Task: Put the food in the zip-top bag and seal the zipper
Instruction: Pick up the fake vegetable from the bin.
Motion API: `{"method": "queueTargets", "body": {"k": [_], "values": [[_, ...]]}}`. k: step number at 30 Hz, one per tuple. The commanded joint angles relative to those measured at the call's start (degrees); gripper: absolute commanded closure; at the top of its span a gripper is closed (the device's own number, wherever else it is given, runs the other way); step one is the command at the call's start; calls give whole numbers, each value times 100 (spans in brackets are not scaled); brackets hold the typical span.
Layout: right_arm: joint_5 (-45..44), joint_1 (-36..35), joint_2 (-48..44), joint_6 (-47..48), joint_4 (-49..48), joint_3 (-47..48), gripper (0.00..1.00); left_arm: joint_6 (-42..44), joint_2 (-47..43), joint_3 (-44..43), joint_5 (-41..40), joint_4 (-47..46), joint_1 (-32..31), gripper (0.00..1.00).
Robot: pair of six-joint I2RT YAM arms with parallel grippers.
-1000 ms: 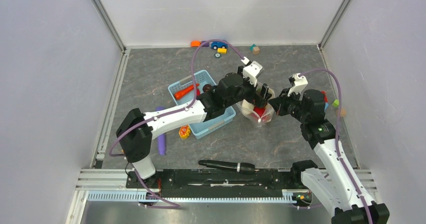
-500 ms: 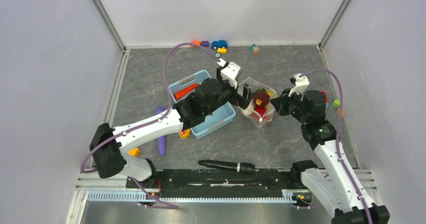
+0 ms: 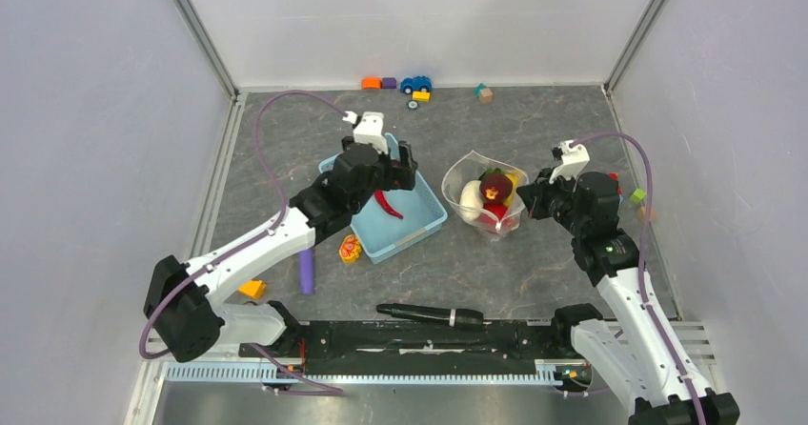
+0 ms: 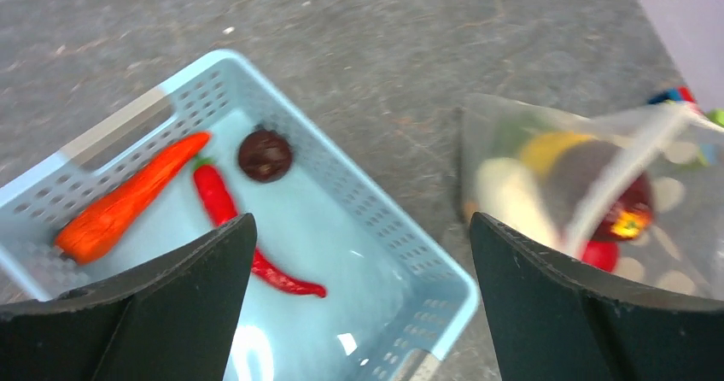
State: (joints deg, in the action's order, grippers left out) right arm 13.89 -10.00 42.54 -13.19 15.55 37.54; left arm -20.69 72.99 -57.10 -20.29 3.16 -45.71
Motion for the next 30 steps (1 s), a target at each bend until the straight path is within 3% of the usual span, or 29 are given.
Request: {"method": "queueTargets", "body": {"k": [1, 7, 11, 21, 24, 30], "values": [[-102, 3, -82, 90, -98, 87, 100, -778, -131, 59, 45, 589, 539, 0], [-192, -2, -62, 91, -64, 96, 100, -1010, 392, -231, 350, 1370, 1043, 1], [-276, 2, -72, 111, -40, 113, 100, -1046, 804, -306, 439, 1394, 1261, 6], [-333, 0, -69, 140, -52, 69, 100, -1099, 2561, -1113, 1265, 1457, 1847, 30], [-315, -1, -65, 176, -6, 74, 100, -1127, 3038, -1460, 1223, 1687, 1930, 37], [-434, -2, -84, 211, 1, 52, 100, -1112, 3356, -1559, 888, 1767, 1943, 39]]}}
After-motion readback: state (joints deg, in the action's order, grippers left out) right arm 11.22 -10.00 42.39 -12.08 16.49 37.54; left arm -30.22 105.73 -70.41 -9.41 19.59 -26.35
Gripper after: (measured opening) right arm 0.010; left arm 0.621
